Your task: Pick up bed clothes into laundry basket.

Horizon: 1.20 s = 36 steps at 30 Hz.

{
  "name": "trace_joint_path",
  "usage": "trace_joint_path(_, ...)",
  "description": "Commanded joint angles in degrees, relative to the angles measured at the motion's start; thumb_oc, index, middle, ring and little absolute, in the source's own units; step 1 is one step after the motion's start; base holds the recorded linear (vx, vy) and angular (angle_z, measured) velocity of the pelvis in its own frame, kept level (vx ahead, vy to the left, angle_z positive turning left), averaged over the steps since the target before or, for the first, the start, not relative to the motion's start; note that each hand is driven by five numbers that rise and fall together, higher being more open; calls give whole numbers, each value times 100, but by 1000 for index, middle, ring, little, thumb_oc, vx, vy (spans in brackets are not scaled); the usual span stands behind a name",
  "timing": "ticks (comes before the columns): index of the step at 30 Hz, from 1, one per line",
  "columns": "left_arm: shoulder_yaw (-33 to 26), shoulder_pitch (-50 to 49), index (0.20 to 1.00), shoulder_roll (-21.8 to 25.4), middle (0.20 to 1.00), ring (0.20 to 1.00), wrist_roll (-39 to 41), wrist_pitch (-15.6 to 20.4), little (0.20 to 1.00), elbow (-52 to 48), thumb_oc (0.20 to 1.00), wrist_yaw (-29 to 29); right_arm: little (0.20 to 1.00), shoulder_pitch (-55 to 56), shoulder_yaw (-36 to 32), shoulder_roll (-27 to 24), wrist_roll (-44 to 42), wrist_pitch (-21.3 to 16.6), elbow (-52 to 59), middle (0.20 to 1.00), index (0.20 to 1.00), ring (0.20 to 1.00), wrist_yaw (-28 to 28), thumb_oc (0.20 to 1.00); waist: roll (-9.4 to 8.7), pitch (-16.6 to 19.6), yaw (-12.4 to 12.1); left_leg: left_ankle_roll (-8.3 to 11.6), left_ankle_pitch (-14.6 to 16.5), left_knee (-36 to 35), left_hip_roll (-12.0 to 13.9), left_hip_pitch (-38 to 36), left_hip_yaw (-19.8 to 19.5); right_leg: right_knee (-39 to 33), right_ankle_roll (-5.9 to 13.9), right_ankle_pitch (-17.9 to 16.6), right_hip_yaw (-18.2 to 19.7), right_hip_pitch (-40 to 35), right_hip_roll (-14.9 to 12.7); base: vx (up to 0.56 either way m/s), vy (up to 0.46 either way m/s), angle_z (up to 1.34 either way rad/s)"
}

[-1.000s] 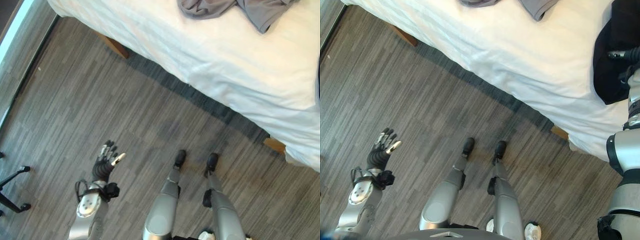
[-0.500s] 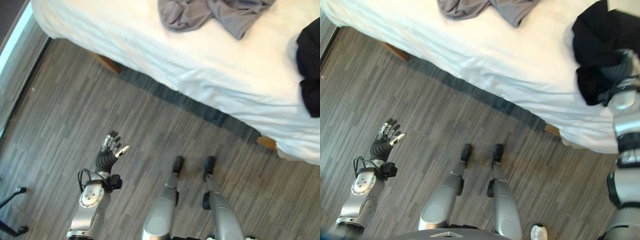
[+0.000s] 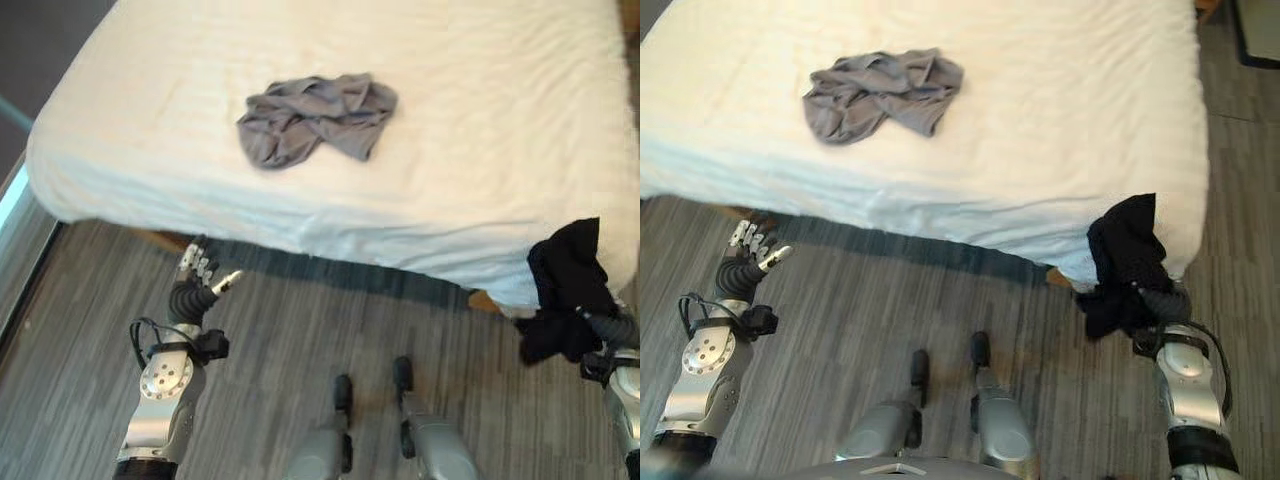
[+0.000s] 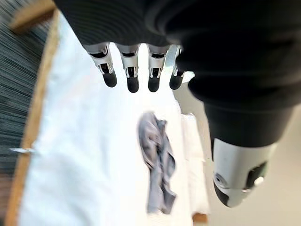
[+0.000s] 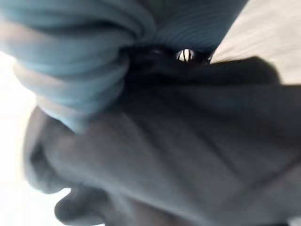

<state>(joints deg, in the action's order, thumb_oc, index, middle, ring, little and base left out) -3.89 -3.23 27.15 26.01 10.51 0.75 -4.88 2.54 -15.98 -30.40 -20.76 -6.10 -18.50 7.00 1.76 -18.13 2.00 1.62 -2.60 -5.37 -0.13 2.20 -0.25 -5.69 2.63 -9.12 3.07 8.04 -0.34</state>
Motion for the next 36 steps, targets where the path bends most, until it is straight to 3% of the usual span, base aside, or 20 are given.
trace_joint_path(1, -118, -20, 1000, 48, 1000, 1000, -244, 161, 1000, 33, 1000, 34, 200, -153, -535, 130, -1218, -858, 932, 200, 200, 200, -105, 200, -307, 705, 20, -47, 145, 37, -142, -168, -261, 302, 556, 423, -323, -359, -434, 78, 106, -7)
trace_joint_path(7, -177, -177, 1000, -44, 1000, 1000, -306, 73, 1000, -153, 1000, 148, 200, 24, -627, 1035, -2608, -1209, 1645, 200, 200, 200, -434, 200, -380, 1055, 87, -126, 301, 37, -150, -409, -71, 269, 608, 391, -173, -493, -438, 46, 56, -12)
trace_joint_path(12, 218, 79, 1000, 72, 1000, 1000, -135, 137, 1000, -525, 1000, 512, 200, 489, 177, 1664, -2824, -921, 1707, 200, 200, 200, -779, 200, -408, 914, 192, -200, 361, 37, -154, -411, 205, 398, 762, 205, -24, -283, -432, -65, 58, -23)
trace_joint_path(15, 546, 442, 1000, 154, 1000, 1000, -291, 160, 1000, -549, 1000, 481, 200, 543, 495, 1736, -2754, -805, 1824, 200, 200, 200, -878, 200, -385, 784, 225, -226, 319, 37, -140, -355, 318, 833, 836, 206, -8, -19, -442, -114, 29, -51)
trace_joint_path(16, 769, 845, 1000, 252, 1000, 1000, -522, 165, 1000, -504, 1000, 360, 200, 388, 753, 1705, -2722, -753, 1771, 200, 200, 200, -892, 200, -287, 561, 172, -213, 294, 37, 20, -324, 545, 1387, 890, 283, -567, 230, -603, -195, 8, -50)
trace_joint_path(17, 772, 863, 1000, 253, 1000, 1000, -524, 169, 1000, -495, 1000, 358, 200, 376, 747, 1708, -2721, -752, 1768, 200, 200, 200, -892, 200, -294, 565, 166, -212, 273, 37, 14, -297, 550, 1394, 887, 268, -560, 261, -608, -194, 2, -62)
trace_joint_path(19, 850, 1158, 1000, 293, 1000, 1000, -715, 89, 1000, -415, 1000, 182, 200, 240, 953, 1530, -2513, -685, 1809, 200, 200, 200, -869, 200, -192, 527, 33, -150, 232, 37, 226, -281, 826, 1926, 703, 601, -1655, 225, -957, -66, -28, -101)
trace_joint_path(20, 751, 1279, 1000, 387, 1000, 1000, -881, 31, 1000, -350, 1000, 181, 200, 133, 985, 1448, -2430, -624, 1714, 200, 200, 200, -817, 200, -297, 606, 0, -61, 245, 37, 270, -357, 1103, 1586, 667, 583, -2102, 126, -1034, 3, -57, -109)
trace_joint_path(23, 644, 1286, 1000, 441, 1000, 1000, -1025, 9, 1000, -230, 1000, 154, 200, 241, 913, 1434, -2385, -561, 1724, 200, 200, 200, -810, 200, -393, 674, 29, -3, 311, 42, 316, -504, 1180, 1322, 668, 592, -1899, -18, -928, 141, -189, -83)
trace_joint_path(24, 505, 1344, 1000, 400, 1000, 1000, -982, -62, 1000, 4, 1000, -18, 200, 271, 857, 1380, -2341, -517, 1718, 200, 200, 200, -779, 200, -477, 788, 35, 68, 292, 105, 378, -546, 1231, 1094, 584, 581, -1881, -154, -841, 181, -236, -20)
trace_joint_path(27, 460, 1476, 1000, 334, 1000, 1000, -846, -128, 1000, 203, 1000, -101, 200, 319, 769, 1256, -2349, -461, 1763, 200, 200, 200, -751, 200, -511, 828, 100, 150, 335, 285, 485, -565, 1235, 979, 497, 648, -1913, -282, -732, 147, -201, -25)
trace_joint_path(29, 448, 1707, 1000, 322, 1000, 1000, -951, -185, 1000, 340, 1000, -238, 200, 417, 645, 1123, -2318, -452, 1762, 200, 200, 200, -722, 200, -506, 804, 169, 288, 294, 774, 631, -418, 1222, 950, 393, 766, -2045, -386, -664, 91, -241, 4)
trace_joint_path(30, 491, 1875, 1000, 258, 1000, 1000, -929, -182, 1000, 397, 1000, -276, 200, 502, 538, 1085, -2372, -430, 1795, 200, 200, 200, -676, 200, -546, 676, 199, 390, 189, 1438, 729, -62, 1159, 939, 319, 794, -2158, -474, -697, 7, -187, 29)
trace_joint_path(32, 482, 1929, 1000, 223, 1000, 1000, -933, -186, 1000, 421, 1000, -303, 200, 525, 511, 1081, -2417, -399, 1807, 200, 200, 200, -648, 200, -552, 618, 221, 422, 168, 1630, 738, 152, 1095, 889, 313, 775, -2217, -513, -723, -9, -99, 30)
trace_joint_path(36, 248, 1628, 1000, 247, 1000, 1000, -1153, -204, 1000, 224, 1000, -322, 200, 567, 501, 1000, -2228, -272, 1811, 200, 200, 200, -708, 200, -486, 780, 194, 424, 164, 947, 755, -179, 1354, 724, 353, 771, -2204, -621, -632, 78, -29, -2)
